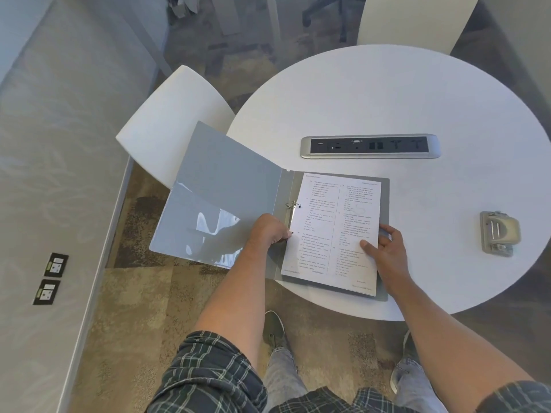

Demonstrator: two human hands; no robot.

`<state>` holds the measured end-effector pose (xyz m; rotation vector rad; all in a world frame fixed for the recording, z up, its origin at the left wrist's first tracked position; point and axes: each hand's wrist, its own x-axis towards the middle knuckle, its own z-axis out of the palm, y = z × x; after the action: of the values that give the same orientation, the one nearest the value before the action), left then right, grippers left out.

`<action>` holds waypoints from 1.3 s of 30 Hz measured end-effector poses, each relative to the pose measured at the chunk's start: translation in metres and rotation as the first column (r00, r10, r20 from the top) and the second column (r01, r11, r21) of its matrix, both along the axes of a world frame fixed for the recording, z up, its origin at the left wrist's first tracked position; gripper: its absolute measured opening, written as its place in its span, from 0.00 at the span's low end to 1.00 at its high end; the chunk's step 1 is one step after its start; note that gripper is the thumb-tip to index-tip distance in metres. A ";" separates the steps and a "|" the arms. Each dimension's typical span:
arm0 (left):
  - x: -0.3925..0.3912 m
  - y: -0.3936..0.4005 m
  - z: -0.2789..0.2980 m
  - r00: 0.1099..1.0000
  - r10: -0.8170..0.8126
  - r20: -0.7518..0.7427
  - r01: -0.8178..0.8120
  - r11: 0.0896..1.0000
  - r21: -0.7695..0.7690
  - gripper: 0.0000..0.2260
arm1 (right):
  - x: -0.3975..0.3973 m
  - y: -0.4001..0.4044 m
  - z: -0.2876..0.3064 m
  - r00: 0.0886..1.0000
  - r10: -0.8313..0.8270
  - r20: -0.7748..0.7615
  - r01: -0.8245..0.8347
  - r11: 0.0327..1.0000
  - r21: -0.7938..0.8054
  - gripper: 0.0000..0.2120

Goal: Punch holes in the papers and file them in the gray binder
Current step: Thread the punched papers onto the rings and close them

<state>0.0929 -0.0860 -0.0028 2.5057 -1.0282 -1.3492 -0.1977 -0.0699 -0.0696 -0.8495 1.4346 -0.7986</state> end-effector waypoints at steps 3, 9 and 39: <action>-0.002 0.000 0.000 1.000 -0.016 0.013 0.016 1.000 0.000 0.14 | 0.001 0.002 0.004 1.000 0.009 0.004 -0.009 1.000 -0.006 0.30; -0.010 0.002 0.003 0.998 -0.055 0.041 0.055 0.998 0.013 0.12 | 0.001 0.005 0.007 0.997 0.057 -0.050 -0.058 0.998 -0.035 0.37; -0.017 0.031 -0.012 0.999 0.031 0.040 -0.020 0.966 -0.257 0.04 | 0.125 -0.002 0.026 0.100 0.479 -0.872 -0.930 0.356 0.089 0.38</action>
<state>0.0761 -0.0554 -0.0151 2.3567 -1.0967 -1.0794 -0.0724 -0.0716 -0.0435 -2.4108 1.1629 0.1869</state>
